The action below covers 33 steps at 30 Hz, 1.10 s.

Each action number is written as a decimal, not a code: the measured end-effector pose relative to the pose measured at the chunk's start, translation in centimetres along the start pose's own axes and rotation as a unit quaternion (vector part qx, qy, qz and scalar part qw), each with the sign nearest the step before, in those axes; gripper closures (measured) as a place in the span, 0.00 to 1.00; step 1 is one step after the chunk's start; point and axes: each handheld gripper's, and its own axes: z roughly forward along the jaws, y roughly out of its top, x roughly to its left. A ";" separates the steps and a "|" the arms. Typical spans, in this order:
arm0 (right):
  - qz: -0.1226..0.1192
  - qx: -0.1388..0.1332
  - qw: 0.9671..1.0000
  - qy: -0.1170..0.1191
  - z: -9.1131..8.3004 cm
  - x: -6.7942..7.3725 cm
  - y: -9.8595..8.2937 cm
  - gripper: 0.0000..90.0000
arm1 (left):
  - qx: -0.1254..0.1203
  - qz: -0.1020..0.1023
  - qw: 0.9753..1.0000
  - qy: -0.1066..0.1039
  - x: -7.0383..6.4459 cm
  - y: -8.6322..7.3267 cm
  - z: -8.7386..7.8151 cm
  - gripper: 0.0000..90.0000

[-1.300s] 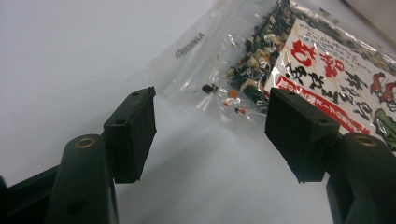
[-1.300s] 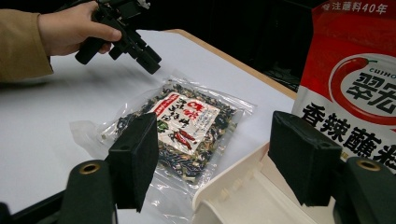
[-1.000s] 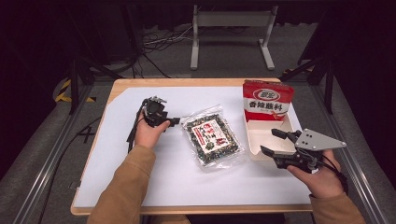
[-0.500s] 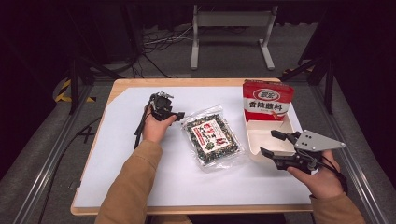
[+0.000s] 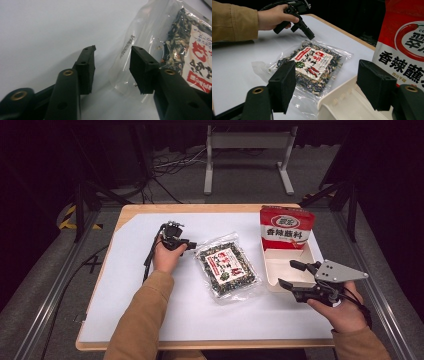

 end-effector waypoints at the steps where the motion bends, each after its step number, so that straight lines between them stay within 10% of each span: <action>1: 0.001 0.001 1.000 0.000 0.0 0.0 0.0 0.35 | 0.000 0.002 1.000 0.001 0.0 0.0 0.0 0.65; 7: -0.001 0.003 1.000 0.002 0.2 0.1 -0.1 0.35 | 0.011 -0.008 1.000 -0.024 -0.3 0.0 0.2 0.81; 17: -0.003 0.005 1.000 0.004 0.4 0.1 -0.2 0.35 | 0.021 0.019 1.000 0.003 -0.9 0.0 0.2 1.00; 25: 0.000 0.007 1.000 0.003 0.5 0.0 -0.3 0.35 | -0.023 0.039 0.999 0.013 -1.8 0.5 -2.2 1.00; 33: 0.003 0.010 1.000 0.007 0.6 0.2 0.0 0.37 | -0.082 0.047 0.995 -0.022 -3.5 1.2 -6.7 1.00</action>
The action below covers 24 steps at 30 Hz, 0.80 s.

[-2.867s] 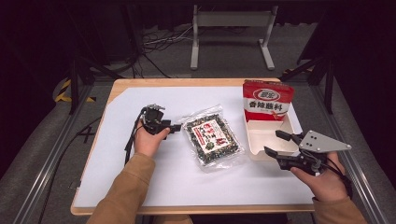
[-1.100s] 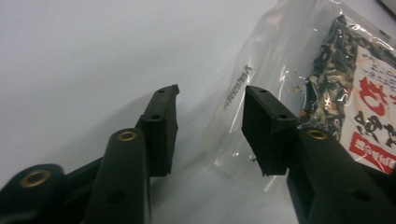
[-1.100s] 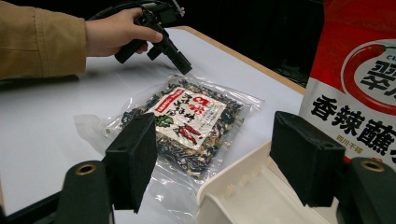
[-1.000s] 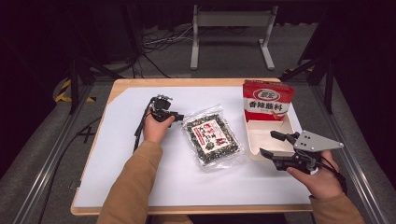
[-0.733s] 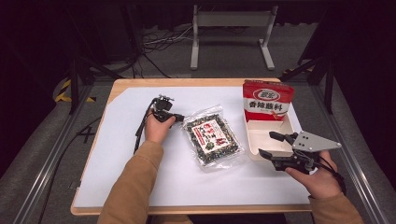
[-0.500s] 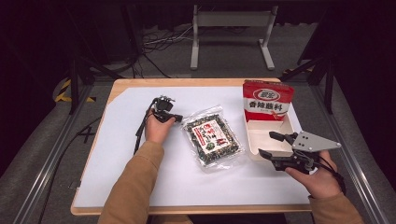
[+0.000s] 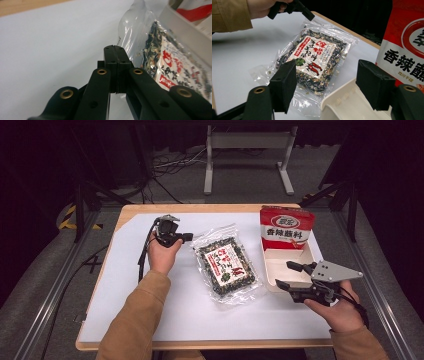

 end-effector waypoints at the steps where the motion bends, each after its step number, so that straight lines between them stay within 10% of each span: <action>1: 0.002 -0.002 1.000 -0.001 0.0 0.0 0.1 0.37 | -0.005 0.007 1.000 -0.001 -0.2 0.1 -0.4 1.00; 14: 0.005 -0.016 1.000 0.000 -0.1 0.2 1.1 0.37 | -0.061 0.067 0.996 -0.021 -4.3 1.0 -5.1 1.00; 24: 0.013 -0.033 0.999 -0.008 -0.5 0.1 1.8 0.36 | -0.121 0.113 0.985 -0.050 -8.6 0.8 -8.7 1.00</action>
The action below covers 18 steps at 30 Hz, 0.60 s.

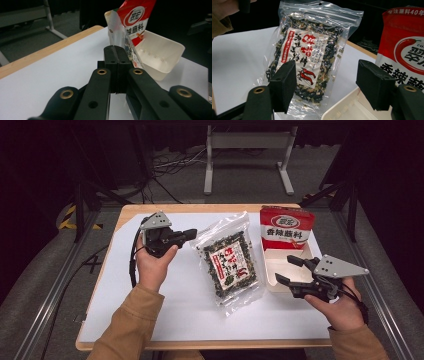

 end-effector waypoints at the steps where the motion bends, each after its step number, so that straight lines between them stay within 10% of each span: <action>1: 0.001 -0.002 1.000 -0.001 -0.1 0.0 0.1 0.36 | -0.006 0.000 1.000 -0.005 -0.3 0.0 -0.3 1.00; 18: 0.013 -0.003 1.000 0.022 1.9 -1.0 2.2 0.29 | -0.044 0.058 0.995 -0.061 -4.8 1.8 -2.0 1.00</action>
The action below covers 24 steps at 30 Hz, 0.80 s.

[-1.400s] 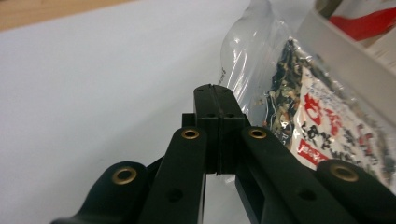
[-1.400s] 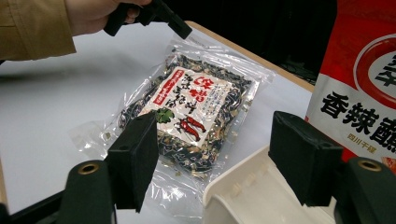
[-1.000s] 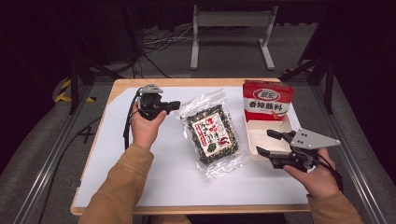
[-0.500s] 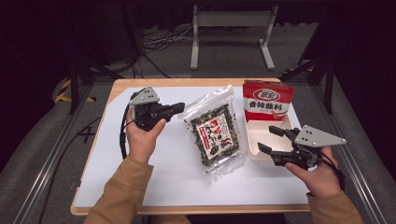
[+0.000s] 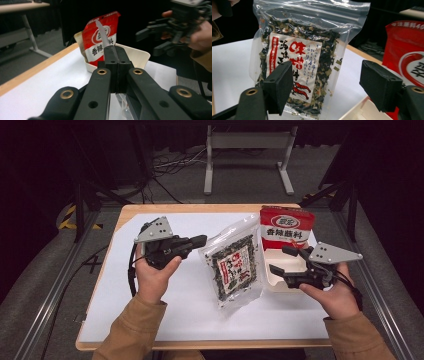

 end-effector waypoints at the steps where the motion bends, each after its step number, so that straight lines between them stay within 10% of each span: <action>1: 0.002 0.003 1.000 0.003 0.2 -0.2 0.1 0.28 | -0.001 0.005 1.000 -0.002 -0.3 0.1 0.0 1.00; 24: -0.023 0.041 0.994 0.095 5.5 -2.3 2.9 0.22 | -0.024 0.036 0.999 -0.032 -2.6 0.5 -0.6 1.00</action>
